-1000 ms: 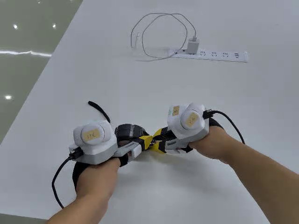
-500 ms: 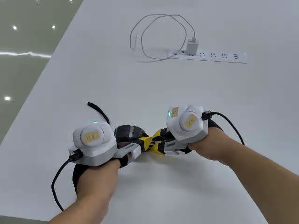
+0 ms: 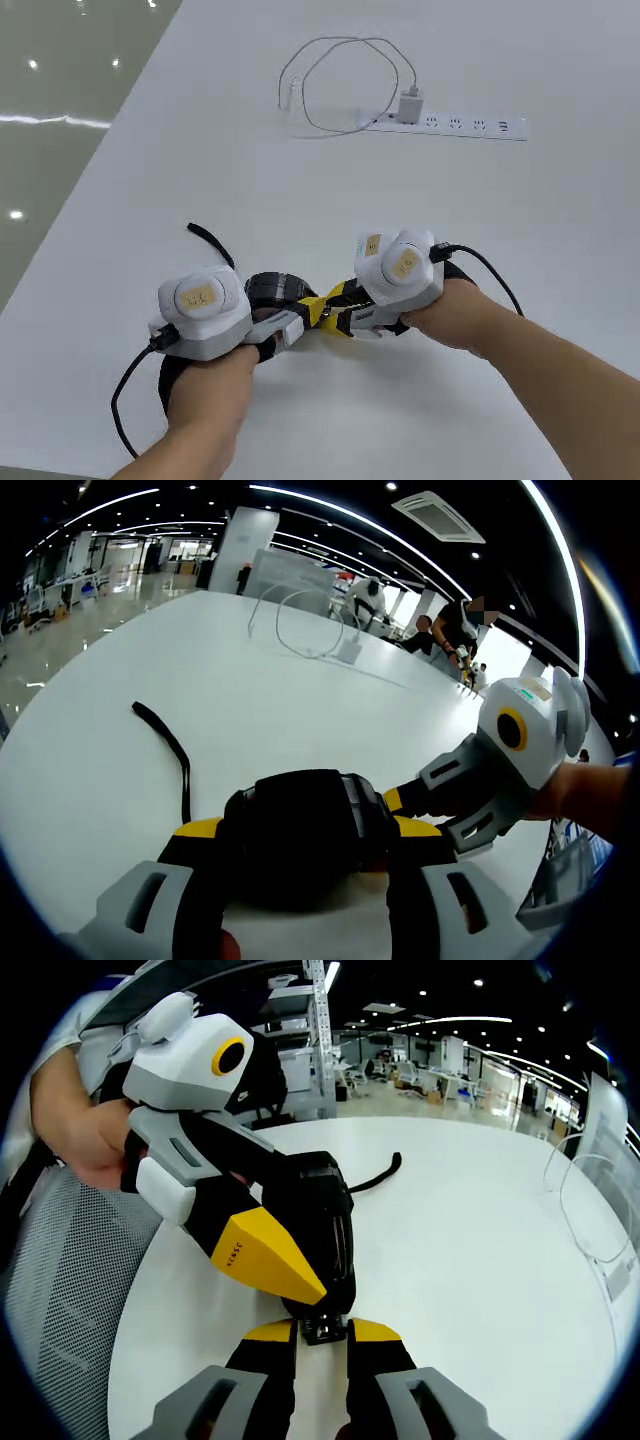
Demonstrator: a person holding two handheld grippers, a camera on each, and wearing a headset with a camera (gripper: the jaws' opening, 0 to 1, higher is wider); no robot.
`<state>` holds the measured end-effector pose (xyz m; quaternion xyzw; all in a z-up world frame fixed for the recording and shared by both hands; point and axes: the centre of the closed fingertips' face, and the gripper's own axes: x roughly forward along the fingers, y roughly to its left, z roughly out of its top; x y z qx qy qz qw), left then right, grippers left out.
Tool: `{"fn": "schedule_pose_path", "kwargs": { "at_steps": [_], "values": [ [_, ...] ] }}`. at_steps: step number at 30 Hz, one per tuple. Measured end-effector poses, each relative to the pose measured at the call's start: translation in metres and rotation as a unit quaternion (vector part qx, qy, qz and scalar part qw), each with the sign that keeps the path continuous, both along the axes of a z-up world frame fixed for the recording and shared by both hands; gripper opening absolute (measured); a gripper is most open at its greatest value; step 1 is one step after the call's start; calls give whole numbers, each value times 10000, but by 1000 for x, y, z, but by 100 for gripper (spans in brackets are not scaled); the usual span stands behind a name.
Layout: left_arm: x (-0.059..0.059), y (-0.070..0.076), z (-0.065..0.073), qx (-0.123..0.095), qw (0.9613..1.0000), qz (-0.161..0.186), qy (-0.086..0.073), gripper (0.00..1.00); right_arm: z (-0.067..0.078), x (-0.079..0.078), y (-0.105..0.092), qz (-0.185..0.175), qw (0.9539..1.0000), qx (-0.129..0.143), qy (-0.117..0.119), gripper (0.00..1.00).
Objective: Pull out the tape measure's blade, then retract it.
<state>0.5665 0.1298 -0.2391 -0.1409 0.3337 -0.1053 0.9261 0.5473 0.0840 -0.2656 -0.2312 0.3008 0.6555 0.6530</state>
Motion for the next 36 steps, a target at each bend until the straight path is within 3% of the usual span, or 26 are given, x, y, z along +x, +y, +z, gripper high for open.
{"fn": "schedule_pose_path", "kwargs": {
  "at_steps": [6,10,21,30,36],
  "values": [
    [0,0,0,-37,10000,6,13,62,1,2,-2,-57,10000,-7,12,19],
    [2,0,2,-179,9998,79,-10,64,3,2,-1,-94,9999,38,46,20],
    [2,-1,4,-138,9999,-24,-69,68,6,2,-4,-270,9996,42,100,30],
    [-1,0,6,-91,9999,-74,-112,69,8,0,-6,-321,9994,52,134,32],
    [-7,4,11,4,9996,-201,-198,70,19,0,-14,-519,9981,278,172,33]
  ]
}}
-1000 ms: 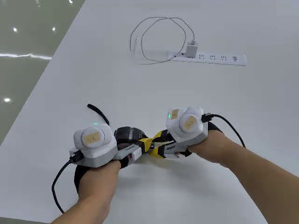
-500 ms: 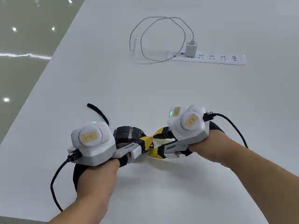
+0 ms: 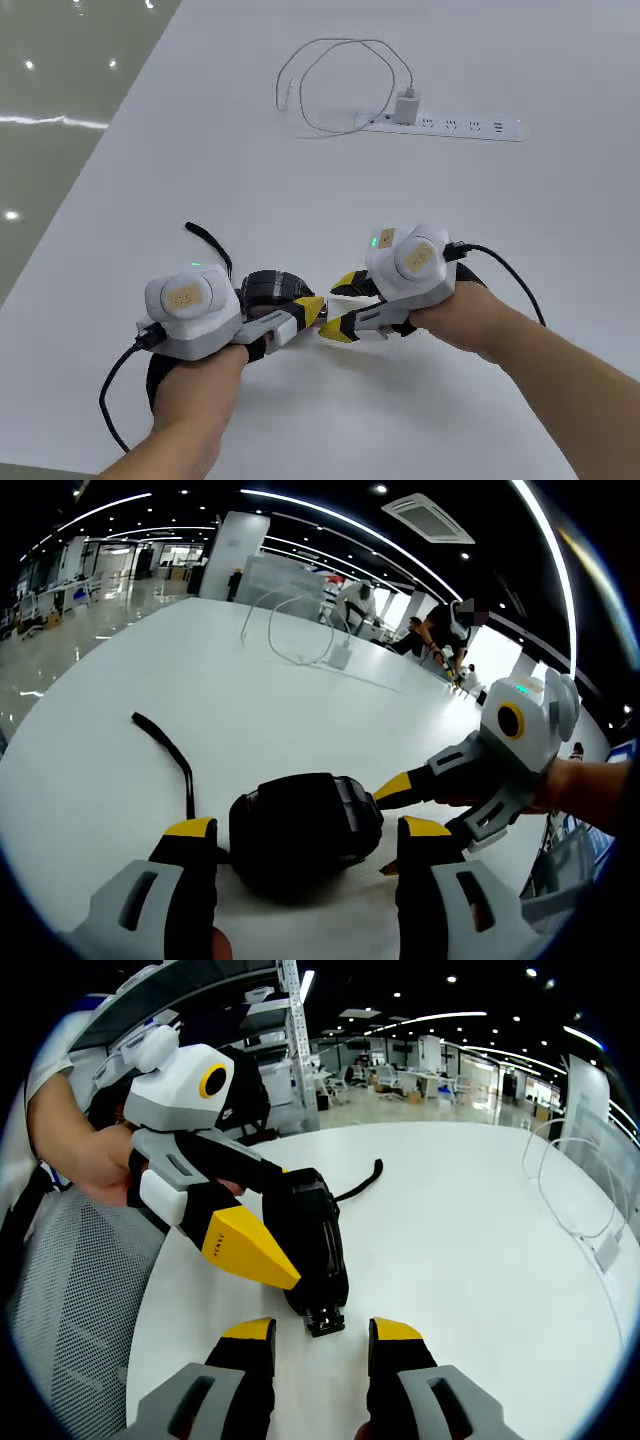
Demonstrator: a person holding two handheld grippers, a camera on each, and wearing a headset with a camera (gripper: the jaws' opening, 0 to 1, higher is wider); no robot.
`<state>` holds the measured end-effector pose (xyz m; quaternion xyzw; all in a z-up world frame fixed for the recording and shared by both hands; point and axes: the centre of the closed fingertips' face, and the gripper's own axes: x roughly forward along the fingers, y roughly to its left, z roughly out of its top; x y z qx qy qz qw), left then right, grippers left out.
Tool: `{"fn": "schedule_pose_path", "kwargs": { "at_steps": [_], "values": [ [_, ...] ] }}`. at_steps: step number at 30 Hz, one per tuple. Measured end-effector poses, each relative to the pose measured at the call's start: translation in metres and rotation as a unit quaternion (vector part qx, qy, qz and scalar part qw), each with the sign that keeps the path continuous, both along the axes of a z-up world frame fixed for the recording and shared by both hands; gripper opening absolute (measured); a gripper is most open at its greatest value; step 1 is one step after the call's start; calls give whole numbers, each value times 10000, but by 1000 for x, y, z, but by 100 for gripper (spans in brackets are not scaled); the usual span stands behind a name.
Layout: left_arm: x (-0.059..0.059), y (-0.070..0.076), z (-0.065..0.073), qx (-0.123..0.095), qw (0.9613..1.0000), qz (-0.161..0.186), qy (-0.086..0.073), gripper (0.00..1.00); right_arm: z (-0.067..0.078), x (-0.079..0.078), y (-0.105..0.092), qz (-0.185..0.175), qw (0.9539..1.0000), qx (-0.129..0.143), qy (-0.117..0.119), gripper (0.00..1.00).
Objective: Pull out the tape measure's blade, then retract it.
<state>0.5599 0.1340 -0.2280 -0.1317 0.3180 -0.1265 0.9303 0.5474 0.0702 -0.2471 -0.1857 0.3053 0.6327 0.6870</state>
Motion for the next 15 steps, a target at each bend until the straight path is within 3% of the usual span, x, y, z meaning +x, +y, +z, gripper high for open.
{"fn": "schedule_pose_path", "kwargs": {
  "at_steps": [5,15],
  "values": [
    [-2,1,7,74,9997,-139,-159,71,5,-4,-2,-134,9997,186,99,35],
    [-4,2,16,96,9992,-296,-267,71,16,-6,-4,-291,9988,382,40,35]
  ]
}}
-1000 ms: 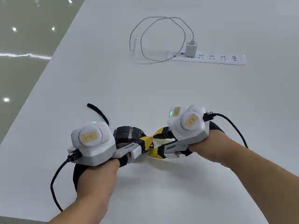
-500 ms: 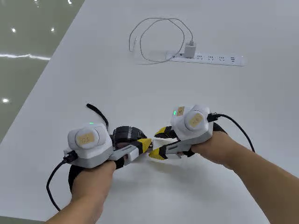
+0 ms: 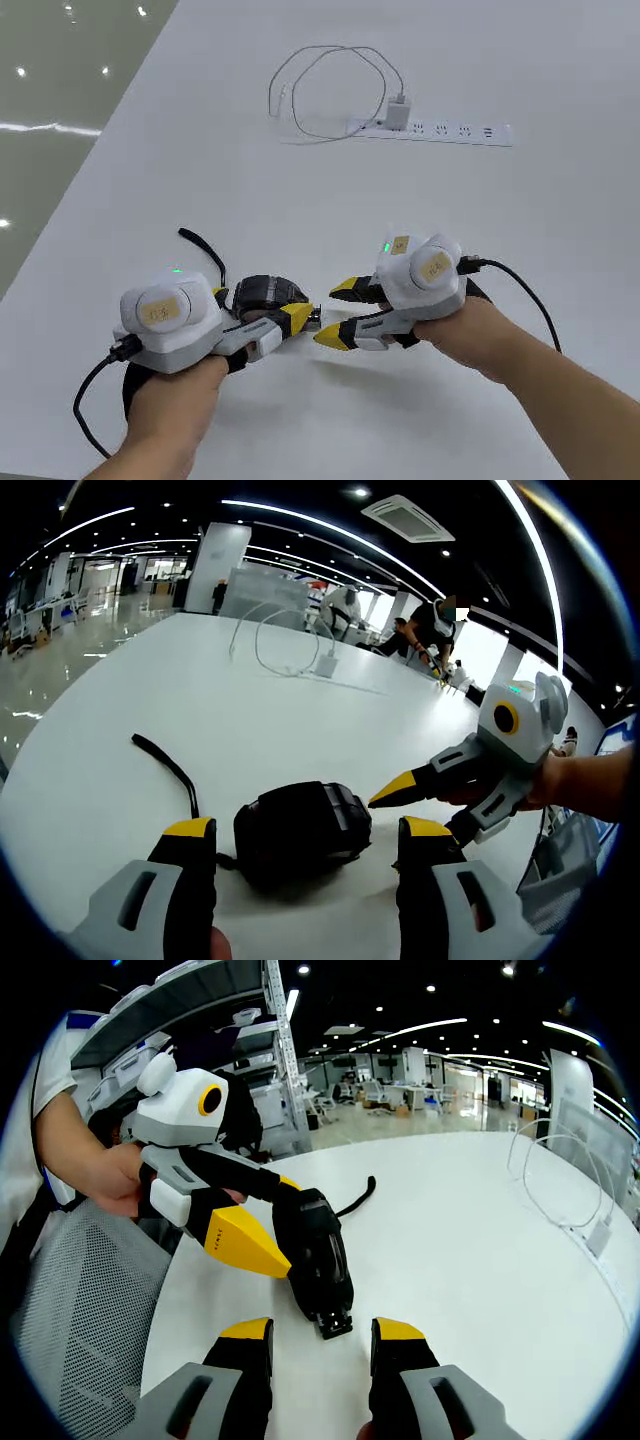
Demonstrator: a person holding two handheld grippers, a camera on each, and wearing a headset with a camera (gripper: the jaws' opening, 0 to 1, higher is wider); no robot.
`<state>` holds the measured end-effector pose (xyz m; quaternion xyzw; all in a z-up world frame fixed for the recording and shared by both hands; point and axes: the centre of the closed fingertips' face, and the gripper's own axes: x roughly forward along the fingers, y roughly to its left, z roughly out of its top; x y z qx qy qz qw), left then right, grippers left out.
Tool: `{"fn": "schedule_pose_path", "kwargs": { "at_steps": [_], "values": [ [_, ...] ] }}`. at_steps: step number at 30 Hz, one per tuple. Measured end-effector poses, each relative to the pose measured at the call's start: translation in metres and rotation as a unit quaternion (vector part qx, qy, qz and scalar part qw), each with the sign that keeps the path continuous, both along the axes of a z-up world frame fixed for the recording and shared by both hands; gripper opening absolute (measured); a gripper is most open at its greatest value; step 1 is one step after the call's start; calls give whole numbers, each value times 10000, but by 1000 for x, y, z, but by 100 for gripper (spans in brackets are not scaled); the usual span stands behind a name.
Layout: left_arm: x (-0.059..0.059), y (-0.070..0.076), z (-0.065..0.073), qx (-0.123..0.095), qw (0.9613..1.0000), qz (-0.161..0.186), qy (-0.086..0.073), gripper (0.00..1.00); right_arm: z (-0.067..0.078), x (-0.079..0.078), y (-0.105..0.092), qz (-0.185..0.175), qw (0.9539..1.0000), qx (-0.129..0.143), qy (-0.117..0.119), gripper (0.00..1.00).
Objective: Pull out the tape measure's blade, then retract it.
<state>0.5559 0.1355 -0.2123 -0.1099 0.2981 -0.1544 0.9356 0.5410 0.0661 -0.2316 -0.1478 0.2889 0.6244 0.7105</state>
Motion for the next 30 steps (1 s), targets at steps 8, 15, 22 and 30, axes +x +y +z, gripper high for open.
{"fn": "schedule_pose_path", "kwargs": {
  "at_steps": [8,15,22,30],
  "values": [
    [-13,-2,8,107,9989,-424,-195,71,11,-6,-15,-248,9995,172,-103,41],
    [-24,1,13,223,9962,-768,-332,72,15,-12,-28,-449,9987,187,-171,48],
    [-35,6,13,316,9947,-915,-360,73,15,-14,-40,-636,9975,173,-250,54],
    [-45,8,13,393,9918,-1160,-363,76,17,-20,-59,-847,9959,176,-262,61]
  ]
}}
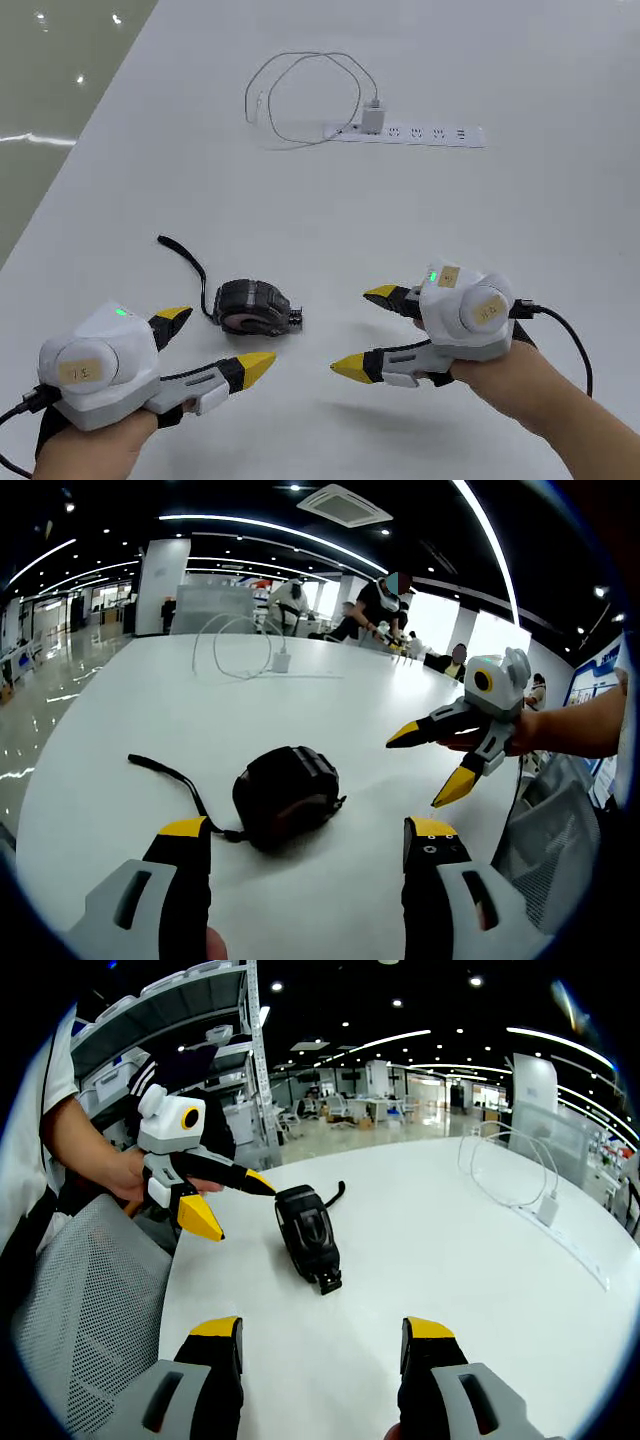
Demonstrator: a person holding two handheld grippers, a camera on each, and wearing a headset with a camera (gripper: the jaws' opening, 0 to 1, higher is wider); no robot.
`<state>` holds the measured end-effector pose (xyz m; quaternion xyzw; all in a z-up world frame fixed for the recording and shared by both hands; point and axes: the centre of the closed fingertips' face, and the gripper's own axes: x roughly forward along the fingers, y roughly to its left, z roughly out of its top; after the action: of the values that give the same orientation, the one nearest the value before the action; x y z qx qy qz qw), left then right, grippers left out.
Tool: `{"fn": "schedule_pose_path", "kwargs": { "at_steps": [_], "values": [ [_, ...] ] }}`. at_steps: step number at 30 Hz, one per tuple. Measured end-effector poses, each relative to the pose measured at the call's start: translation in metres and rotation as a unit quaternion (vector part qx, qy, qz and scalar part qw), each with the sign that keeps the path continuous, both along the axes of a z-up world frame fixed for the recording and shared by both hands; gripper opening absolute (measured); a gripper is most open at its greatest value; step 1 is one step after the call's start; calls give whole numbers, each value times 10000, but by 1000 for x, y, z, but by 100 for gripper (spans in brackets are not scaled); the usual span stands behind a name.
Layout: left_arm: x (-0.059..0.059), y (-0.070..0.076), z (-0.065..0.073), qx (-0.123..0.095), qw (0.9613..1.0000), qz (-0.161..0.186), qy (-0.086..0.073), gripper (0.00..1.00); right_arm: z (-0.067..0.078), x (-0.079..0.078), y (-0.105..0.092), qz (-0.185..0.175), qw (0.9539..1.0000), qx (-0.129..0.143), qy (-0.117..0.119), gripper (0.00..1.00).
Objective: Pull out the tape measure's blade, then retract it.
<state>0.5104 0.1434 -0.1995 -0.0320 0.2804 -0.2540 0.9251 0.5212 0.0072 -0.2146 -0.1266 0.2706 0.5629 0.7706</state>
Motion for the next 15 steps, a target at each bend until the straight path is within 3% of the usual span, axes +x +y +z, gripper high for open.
{"fn": "schedule_pose_path", "kwargs": {
  "at_steps": [15],
  "values": [
    [-17,13,1,120,9995,-301,47,80,1,-13,-34,-337,9994,-51,-56,70]
  ]
}}
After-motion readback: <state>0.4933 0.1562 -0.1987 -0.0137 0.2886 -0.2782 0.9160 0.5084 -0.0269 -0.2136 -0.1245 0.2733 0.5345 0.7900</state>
